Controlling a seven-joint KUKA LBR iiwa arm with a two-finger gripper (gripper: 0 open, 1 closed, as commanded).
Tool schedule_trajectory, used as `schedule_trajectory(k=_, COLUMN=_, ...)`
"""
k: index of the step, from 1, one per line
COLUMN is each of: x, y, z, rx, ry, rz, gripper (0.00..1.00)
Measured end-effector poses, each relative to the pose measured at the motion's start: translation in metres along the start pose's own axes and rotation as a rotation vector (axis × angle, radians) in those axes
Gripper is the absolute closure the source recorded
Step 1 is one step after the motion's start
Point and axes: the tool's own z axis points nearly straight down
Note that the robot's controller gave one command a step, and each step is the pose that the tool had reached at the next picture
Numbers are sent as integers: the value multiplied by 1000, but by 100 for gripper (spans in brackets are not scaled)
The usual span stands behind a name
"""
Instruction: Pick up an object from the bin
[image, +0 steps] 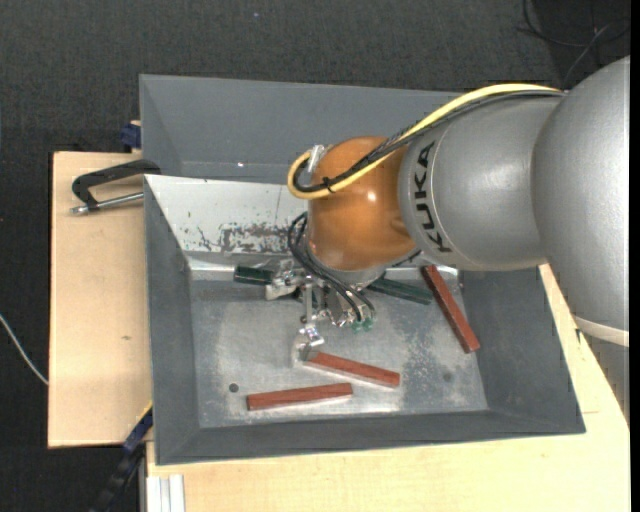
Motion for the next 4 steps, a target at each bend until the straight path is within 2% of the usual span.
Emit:
schedule_trajectory(k=1, x=17, y=-21, z=28, rx=0, ry=12, rz=143, gripper=0)
schedule_trajectory(k=2, x=52, y=-30, z=30, rx=0, ry=7, rz=204, gripper=0)
schedule_trajectory(k=3, x=70, y=-76, z=27, rx=0, ry=8, rz=-15, gripper=100)
schedule_trajectory(k=4, x=70, y=-76, z=27, rx=0, ry=8, rz=-15, gripper=100)
